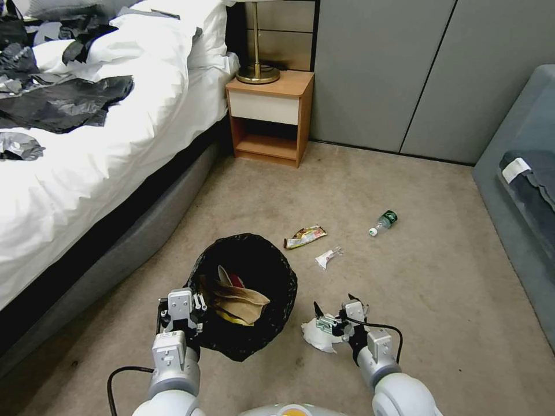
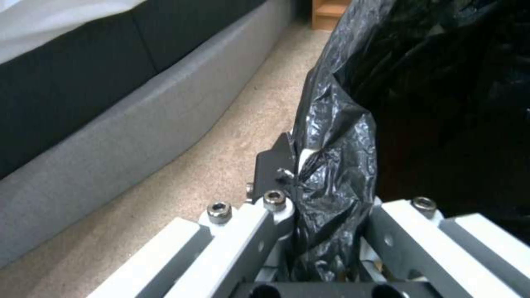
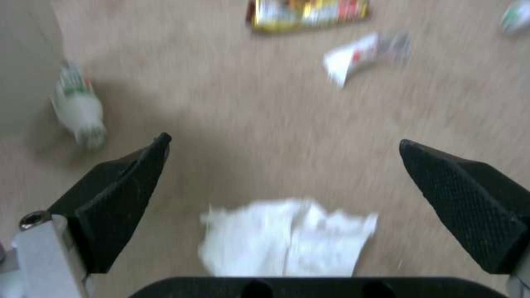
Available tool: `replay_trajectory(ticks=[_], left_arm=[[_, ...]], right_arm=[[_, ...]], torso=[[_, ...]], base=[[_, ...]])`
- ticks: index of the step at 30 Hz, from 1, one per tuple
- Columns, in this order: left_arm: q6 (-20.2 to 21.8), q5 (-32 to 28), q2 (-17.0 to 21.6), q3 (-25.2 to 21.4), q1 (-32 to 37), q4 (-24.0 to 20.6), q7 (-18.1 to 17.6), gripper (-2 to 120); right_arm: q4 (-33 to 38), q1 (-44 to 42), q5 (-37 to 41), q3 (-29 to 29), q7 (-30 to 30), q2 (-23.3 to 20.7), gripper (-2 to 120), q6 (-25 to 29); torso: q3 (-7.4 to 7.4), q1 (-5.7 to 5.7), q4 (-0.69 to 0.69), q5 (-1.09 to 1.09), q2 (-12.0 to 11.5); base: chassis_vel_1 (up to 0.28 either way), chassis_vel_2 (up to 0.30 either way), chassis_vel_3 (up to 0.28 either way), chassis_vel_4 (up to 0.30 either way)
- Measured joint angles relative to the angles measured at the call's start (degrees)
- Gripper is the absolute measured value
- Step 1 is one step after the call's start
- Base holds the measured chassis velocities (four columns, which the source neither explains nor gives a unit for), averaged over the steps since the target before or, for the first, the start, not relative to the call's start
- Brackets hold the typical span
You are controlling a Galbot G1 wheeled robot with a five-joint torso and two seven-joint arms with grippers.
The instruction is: Pick up the trash bin, then pick up the garbage from the floor and place it into the trash bin.
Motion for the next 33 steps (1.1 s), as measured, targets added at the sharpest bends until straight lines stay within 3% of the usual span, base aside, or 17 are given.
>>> replay_trajectory(ticks=[8, 16, 27, 33], left_arm=[[-0.03, 0.16, -0.06, 0.27, 0.25, 0.28, 0.01, 3], [-0.06, 0.75, -0.08, 0.37, 0.97, 0.25, 0.01, 3], [-0.09, 1.27, -0.33, 0.44, 1.29, 0.11, 0.02, 3], [-0.11, 1.43, -0.50, 0.57, 1.10, 0.42, 0.02, 3]], right_arm=[[-8.72, 3.45, 0.85, -0.32, -1.40, 1.37, 100, -1.51], [-17.81, 6.94, -1.83, -0.51, -3.58, 3.40, 100, 2.72], [-25.02, 10.71, -3.39, -0.60, -5.34, 4.75, 100, 5.64], [-27.35, 11.32, -4.23, -0.88, -5.66, 5.54, 92, 6.16]], torso=[[0.00, 0.00, 0.00, 0.00, 0.00], [0.00, 0.00, -0.01, 0.00, 0.00], [0.00, 0.00, 0.00, 0.00, 0.00], [0.00, 0.00, 0.00, 0.00, 0.00]], base=[[0.000, 0.000, 0.000, 0.000], [0.000, 0.000, 0.000, 0.000], [0.000, 0.000, 0.000, 0.000], [0.000, 0.000, 0.000, 0.000]])
